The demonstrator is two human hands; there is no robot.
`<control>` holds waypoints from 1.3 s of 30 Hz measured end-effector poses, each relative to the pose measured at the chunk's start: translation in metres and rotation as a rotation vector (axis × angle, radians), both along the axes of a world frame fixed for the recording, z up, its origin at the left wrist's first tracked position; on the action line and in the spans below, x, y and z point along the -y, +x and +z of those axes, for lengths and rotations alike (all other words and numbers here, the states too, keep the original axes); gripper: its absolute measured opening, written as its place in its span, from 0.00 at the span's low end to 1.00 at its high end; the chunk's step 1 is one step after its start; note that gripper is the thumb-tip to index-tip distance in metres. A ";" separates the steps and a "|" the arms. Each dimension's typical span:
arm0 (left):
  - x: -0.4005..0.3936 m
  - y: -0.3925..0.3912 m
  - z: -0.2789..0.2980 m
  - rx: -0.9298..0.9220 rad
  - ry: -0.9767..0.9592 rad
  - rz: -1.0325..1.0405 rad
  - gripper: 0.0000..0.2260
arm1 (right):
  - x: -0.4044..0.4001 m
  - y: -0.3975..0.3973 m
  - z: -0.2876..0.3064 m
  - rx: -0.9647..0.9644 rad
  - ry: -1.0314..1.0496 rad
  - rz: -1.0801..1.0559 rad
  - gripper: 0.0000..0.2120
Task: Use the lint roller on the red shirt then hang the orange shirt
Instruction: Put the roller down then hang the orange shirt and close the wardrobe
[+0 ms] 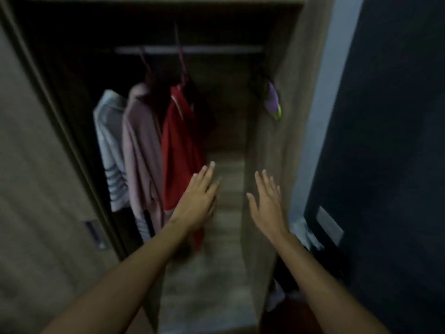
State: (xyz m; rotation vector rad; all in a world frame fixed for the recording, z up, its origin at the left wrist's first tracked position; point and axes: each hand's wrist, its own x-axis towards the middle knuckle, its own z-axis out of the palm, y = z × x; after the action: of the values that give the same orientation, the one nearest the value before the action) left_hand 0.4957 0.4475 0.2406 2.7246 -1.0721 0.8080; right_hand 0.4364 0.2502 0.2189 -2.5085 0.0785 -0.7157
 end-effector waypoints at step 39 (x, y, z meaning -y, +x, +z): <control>-0.046 0.211 0.460 0.132 -0.092 0.512 0.15 | 0.012 0.232 0.490 0.086 -0.488 0.165 0.19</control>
State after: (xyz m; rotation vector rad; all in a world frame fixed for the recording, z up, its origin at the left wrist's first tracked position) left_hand 0.7064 0.4934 0.7003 2.9303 -0.3286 1.0794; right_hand 0.6684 0.2384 0.7090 -2.8892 -0.3728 -0.8536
